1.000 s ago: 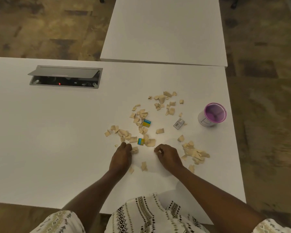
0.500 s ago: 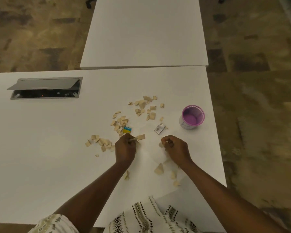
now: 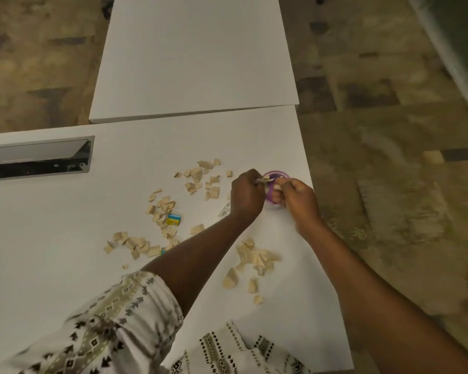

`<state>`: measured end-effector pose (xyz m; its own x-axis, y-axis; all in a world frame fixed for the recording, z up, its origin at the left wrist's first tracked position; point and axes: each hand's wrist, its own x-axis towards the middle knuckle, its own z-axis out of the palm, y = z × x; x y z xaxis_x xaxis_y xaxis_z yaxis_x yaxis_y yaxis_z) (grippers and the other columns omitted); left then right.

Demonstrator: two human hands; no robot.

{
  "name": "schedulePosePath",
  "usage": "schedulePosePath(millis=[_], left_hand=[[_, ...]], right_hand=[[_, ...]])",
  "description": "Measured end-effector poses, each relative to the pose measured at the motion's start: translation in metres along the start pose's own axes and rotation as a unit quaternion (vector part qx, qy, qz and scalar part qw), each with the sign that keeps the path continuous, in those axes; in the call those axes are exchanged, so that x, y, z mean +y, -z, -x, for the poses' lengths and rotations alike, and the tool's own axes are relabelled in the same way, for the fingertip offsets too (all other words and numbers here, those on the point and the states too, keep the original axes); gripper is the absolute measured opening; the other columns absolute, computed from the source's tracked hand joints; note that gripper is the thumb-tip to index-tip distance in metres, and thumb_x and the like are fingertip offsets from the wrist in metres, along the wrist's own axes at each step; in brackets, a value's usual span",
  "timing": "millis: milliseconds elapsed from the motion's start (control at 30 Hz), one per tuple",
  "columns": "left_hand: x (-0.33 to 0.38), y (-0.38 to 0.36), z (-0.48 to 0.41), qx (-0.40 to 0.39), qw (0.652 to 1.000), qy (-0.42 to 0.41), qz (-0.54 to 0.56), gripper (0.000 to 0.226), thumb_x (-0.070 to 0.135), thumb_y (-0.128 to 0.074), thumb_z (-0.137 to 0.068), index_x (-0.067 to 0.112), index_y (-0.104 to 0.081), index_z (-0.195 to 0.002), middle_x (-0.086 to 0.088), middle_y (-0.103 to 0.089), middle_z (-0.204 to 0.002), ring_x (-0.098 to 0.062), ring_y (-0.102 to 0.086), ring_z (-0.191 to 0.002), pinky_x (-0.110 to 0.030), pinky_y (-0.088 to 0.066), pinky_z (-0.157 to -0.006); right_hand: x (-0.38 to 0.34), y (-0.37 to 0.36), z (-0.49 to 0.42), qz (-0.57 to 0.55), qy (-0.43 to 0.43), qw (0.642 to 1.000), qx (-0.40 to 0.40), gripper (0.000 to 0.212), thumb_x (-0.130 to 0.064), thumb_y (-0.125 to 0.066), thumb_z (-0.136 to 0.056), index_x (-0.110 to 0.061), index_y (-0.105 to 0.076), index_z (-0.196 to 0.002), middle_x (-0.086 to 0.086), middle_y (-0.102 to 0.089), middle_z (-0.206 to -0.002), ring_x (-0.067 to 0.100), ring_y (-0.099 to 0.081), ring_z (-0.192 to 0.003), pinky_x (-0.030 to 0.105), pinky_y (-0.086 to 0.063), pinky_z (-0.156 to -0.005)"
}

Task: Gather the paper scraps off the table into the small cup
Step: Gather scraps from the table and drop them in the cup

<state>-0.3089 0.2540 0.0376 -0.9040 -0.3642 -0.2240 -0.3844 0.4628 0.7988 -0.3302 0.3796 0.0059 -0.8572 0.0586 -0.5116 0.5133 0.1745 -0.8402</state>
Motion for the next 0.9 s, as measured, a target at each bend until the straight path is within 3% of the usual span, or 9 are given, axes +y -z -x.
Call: schedulePosePath(millis=[233,400,500,600,733,833,900], left_hand=[[0.006,-0.007,-0.007,-0.049,0.998,-0.017,-0.029,0.015,0.007,-0.059,-0.083,0.007,-0.069,-0.094,-0.010,-0.071,-0.088,-0.027,-0.064,-0.080,-0.039,-0.056,-0.073],[0.002,0.000,0.000,-0.060,0.996,-0.050,-0.049,0.021,0.010,-0.061,-0.081,0.013,-0.070,-0.100,-0.007,-0.074,-0.093,-0.025,-0.065,-0.083,-0.030,-0.050,-0.071],[0.000,0.005,0.005,-0.075,0.994,-0.069,-0.050,0.031,0.011,-0.062,-0.079,0.016,-0.071,-0.108,-0.005,-0.074,-0.103,-0.024,-0.067,-0.090,-0.032,-0.052,-0.076],[-0.002,0.009,0.013,-0.086,0.989,-0.117,-0.035,0.047,-0.002,-0.055,-0.079,0.021,-0.070,-0.117,-0.003,-0.073,-0.112,-0.019,-0.064,-0.093,-0.028,-0.052,-0.080],[-0.004,0.012,0.024,-0.083,0.983,-0.165,-0.016,0.052,-0.004,-0.054,-0.079,0.019,-0.065,-0.125,-0.005,-0.070,-0.119,-0.016,-0.062,-0.101,-0.018,-0.045,-0.082],[-0.023,0.017,0.031,-0.076,0.985,-0.143,-0.064,0.049,0.005,-0.060,-0.085,0.016,-0.057,-0.133,-0.008,-0.063,-0.124,-0.019,-0.061,-0.104,-0.025,-0.049,-0.085],[-0.047,0.020,0.044,-0.078,0.984,-0.106,-0.118,0.047,0.016,-0.063,-0.088,0.015,-0.054,-0.135,-0.009,-0.059,-0.128,-0.024,-0.060,-0.111,-0.036,-0.053,-0.091]], right_hand=[[-0.011,0.000,-0.009,0.041,-0.032,0.998,-0.025,0.033,-0.031,-0.051,-0.089,-0.017,-0.070,-0.112,0.012,-0.071,-0.111,0.034,-0.068,-0.103,0.048,-0.056,-0.094],[-0.015,0.004,-0.001,0.064,-0.013,0.998,-0.016,0.031,-0.030,-0.047,-0.089,-0.017,-0.072,-0.104,0.012,-0.075,-0.094,0.032,-0.074,-0.085,0.050,-0.060,-0.086],[-0.017,0.005,0.005,0.095,0.022,0.995,0.005,0.029,-0.030,-0.047,-0.091,-0.018,-0.071,-0.101,0.008,-0.075,-0.088,0.023,-0.074,-0.073,0.044,-0.063,-0.079],[-0.017,0.007,0.013,0.121,0.049,0.991,0.017,0.030,-0.032,-0.045,-0.093,-0.022,-0.068,-0.110,0.008,-0.073,-0.102,0.026,-0.072,-0.087,0.042,-0.062,-0.083],[-0.014,0.011,0.029,0.148,0.092,0.984,0.027,0.024,-0.031,-0.049,-0.097,-0.021,-0.067,-0.110,0.005,-0.072,-0.101,0.025,-0.070,-0.092,0.043,-0.061,-0.084],[0.000,0.014,0.043,0.196,0.145,0.969,0.035,0.015,-0.027,-0.056,-0.096,-0.020,-0.067,-0.104,0.000,-0.071,-0.100,0.023,-0.071,-0.088,0.032,-0.060,-0.077],[0.020,0.017,0.054,0.241,0.157,0.958,0.008,0.013,-0.026,-0.060,-0.094,-0.020,-0.068,-0.104,-0.003,-0.069,-0.098,0.020,-0.070,-0.085,0.013,-0.051,-0.069]])
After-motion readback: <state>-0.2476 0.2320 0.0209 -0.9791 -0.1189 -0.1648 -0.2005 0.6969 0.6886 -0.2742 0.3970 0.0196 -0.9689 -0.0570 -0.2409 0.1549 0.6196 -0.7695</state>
